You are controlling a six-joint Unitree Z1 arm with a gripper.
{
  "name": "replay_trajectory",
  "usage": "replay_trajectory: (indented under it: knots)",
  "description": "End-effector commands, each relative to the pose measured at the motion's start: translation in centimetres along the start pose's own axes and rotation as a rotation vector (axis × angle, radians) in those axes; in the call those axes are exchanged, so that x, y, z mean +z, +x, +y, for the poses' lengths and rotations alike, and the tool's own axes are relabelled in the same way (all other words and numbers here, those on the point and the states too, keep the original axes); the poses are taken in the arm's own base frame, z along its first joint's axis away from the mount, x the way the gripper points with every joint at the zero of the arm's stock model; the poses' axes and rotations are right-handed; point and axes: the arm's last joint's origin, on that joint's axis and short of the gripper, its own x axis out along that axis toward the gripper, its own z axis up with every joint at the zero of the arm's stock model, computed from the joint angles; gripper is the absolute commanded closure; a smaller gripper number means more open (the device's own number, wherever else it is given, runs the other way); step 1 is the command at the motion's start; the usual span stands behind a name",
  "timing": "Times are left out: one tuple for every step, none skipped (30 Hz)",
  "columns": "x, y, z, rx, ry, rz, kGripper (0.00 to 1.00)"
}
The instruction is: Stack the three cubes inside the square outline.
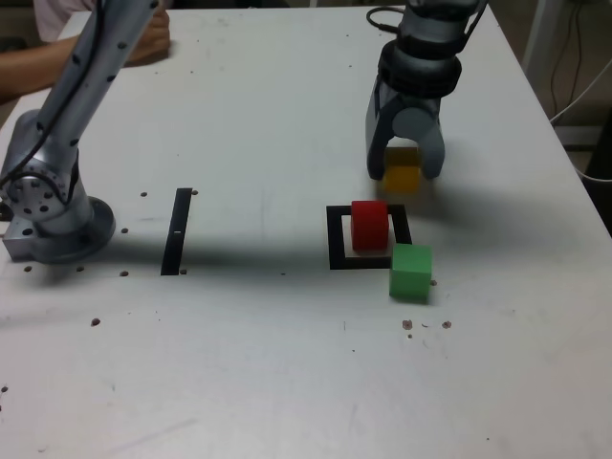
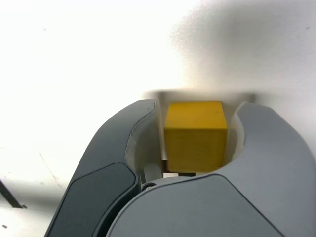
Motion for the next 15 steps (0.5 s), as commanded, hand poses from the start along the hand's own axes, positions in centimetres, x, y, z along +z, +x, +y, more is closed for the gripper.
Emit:
replay_trajectory:
  knots:
    - [0.2,0.0,0.1,-0.004,0.0,0.001,0.7]
    - [0.2,0.0,0.1,-0.004,-0.001,0.001,0.71]
    - [0.2,-0.1,0.1,-0.005,-0.001,-0.001,0.72]
    - [0.2,-0.1,0.1,-0.005,-0.001,-0.002,0.72]
    - [0.2,-0.1,0.1,-0.006,-0.002,-0.004,0.73]
    - [0.2,-0.2,0.1,-0.006,-0.002,-0.005,0.74]
    - [0.2,-0.2,0.1,-0.006,-0.002,-0.006,0.74]
    - [0.2,-0.2,0.1,-0.006,-0.002,-0.008,0.74]
    - [0.2,-0.3,0.1,-0.005,-0.002,-0.01,0.75]
    - [0.2,-0.4,0.1,-0.005,-0.002,-0.013,0.75]
    - [0.1,-0.5,0.1,-0.004,-0.002,-0.015,0.75]
    - [0.1,-0.6,0.1,-0.004,-0.002,-0.018,0.76]
    - [0.0,-0.8,0.1,-0.003,-0.002,-0.022,0.76]
    - [-0.1,-1.0,0.0,-0.001,-0.001,-0.027,0.76]
    - [-0.3,-1.4,-0.1,0.001,0.001,-0.034,0.76]
